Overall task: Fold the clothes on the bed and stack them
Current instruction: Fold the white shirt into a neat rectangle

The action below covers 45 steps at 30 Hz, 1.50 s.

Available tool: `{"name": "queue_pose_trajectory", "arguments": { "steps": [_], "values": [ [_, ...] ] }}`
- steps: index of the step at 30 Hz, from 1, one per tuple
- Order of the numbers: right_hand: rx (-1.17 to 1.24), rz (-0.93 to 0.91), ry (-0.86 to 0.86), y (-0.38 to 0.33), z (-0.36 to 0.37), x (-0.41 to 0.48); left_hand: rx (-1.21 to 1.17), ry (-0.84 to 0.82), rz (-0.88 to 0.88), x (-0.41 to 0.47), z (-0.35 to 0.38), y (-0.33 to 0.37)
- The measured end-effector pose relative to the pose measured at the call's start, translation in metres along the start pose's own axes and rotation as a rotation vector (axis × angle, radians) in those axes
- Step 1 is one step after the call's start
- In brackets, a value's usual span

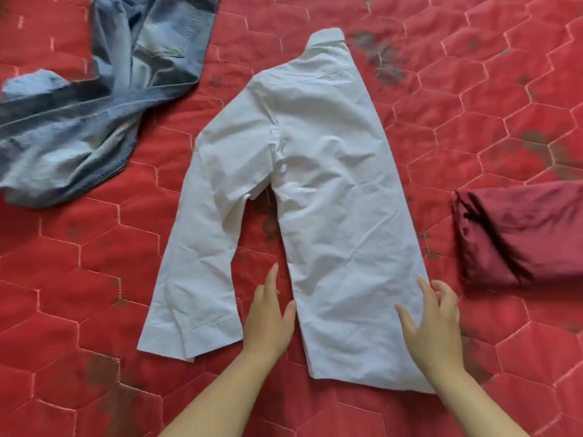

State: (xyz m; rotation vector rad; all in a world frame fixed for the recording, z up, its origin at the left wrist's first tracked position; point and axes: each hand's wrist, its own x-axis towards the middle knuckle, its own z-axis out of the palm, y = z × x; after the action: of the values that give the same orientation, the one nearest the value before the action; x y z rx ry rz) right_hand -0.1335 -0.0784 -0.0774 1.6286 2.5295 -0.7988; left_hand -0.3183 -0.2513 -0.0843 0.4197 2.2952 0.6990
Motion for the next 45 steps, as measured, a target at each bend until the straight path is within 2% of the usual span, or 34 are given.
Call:
{"name": "queue_pose_trajectory", "arguments": {
  "steps": [4, 7, 11, 14, 19, 24, 27, 29, 31, 32, 36, 39, 42, 45],
  "values": [
    [0.122, -0.250, -0.112, -0.073, 0.028, 0.005, 0.074, 0.224, 0.025, 0.018, -0.048, -0.025],
    [0.246, -0.351, -0.233, -0.131, 0.060, 0.005, 0.170, 0.303, -0.087, 0.026, -0.074, -0.048],
    [0.289, -0.431, -0.247, -0.190, 0.098, 0.016, 0.298, 0.282, -0.211, 0.031, -0.089, -0.083],
    [0.307, -0.448, -0.268, -0.216, 0.120, 0.027, 0.304, 0.261, -0.192, 0.033, -0.089, -0.100],
    [0.221, -0.440, -0.184, -0.230, 0.146, 0.035, 0.277, 0.290, -0.078, 0.038, -0.093, -0.117],
    [0.258, -0.364, -0.047, -0.239, 0.147, 0.050, 0.198, 0.269, -0.005, 0.040, -0.099, -0.127],
    [0.107, -0.579, 0.124, -0.253, 0.140, 0.065, -0.006, 0.266, 0.008, 0.041, -0.109, -0.132],
    [-0.072, -0.751, -0.008, -0.257, 0.140, 0.076, -0.254, 0.273, -0.057, 0.041, -0.118, -0.136],
    [-0.244, -0.766, -0.229, -0.252, 0.144, 0.081, -0.430, 0.320, -0.148, 0.041, -0.128, -0.145],
    [-0.294, -0.742, -0.285, -0.248, 0.146, 0.082, -0.447, 0.358, -0.191, 0.040, -0.133, -0.152],
    [-0.221, -0.707, -0.236, -0.241, 0.148, 0.074, -0.437, 0.525, -0.355, 0.037, -0.150, -0.171],
    [-0.159, -0.737, -0.187, -0.245, 0.149, 0.064, -0.394, 0.612, -0.232, 0.039, -0.158, -0.156],
    [-0.123, -0.766, -0.238, -0.250, 0.154, 0.052, -0.236, 0.542, -0.052, 0.045, -0.155, -0.136],
    [-0.112, -0.766, -0.282, -0.253, 0.160, 0.049, -0.010, 0.394, -0.037, 0.054, -0.144, -0.128]
  ]
}}
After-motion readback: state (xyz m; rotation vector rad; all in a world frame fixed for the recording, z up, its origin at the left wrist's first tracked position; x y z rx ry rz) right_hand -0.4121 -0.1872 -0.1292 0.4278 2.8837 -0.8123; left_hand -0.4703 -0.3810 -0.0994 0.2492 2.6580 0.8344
